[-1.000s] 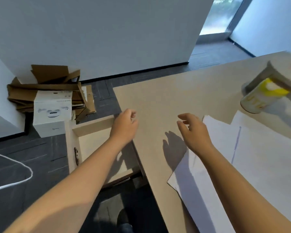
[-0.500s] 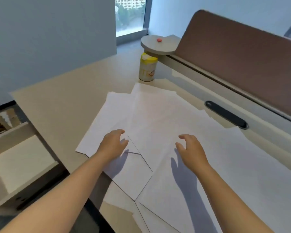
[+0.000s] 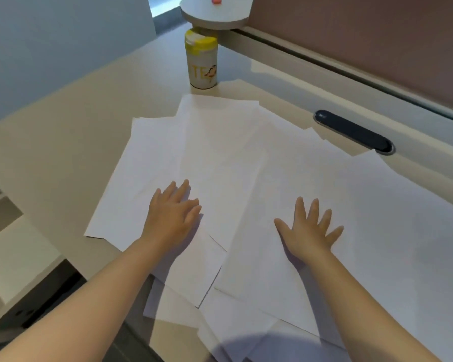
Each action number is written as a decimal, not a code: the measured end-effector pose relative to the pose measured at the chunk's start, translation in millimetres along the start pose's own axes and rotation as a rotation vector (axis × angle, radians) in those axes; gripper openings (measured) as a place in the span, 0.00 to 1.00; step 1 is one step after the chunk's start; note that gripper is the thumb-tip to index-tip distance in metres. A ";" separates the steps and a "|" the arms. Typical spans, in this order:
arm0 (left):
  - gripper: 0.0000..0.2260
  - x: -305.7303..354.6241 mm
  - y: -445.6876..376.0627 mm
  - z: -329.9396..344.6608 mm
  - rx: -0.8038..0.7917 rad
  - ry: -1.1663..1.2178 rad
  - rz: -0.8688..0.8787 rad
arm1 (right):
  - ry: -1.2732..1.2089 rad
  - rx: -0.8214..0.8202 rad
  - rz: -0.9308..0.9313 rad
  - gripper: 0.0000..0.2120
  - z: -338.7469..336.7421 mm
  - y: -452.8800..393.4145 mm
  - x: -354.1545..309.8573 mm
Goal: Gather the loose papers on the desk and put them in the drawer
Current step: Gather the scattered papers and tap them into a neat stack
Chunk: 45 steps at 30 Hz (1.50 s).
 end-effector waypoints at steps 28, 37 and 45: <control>0.15 -17.4 -83.1 -32.3 -0.135 0.732 -0.323 | -1.166 0.091 -0.004 0.30 -43.7 -16.3 -48.7; 0.12 -75.4 -56.1 -52.1 -0.149 0.305 -0.393 | -1.052 0.051 0.098 0.27 -28.9 0.4 -57.3; 0.10 -83.4 -43.1 -46.1 -0.174 0.634 -0.338 | -1.280 -0.001 0.163 0.14 4.5 8.9 -72.8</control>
Point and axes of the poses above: each hand's wrist, its own y-axis away from the middle knuckle, its own z-axis out of the palm, x = y × z, the point moved 9 cm from there along -y, towards the middle knuckle, and after that the axes turned 5 degrees about -x, right-handed, at the moved point
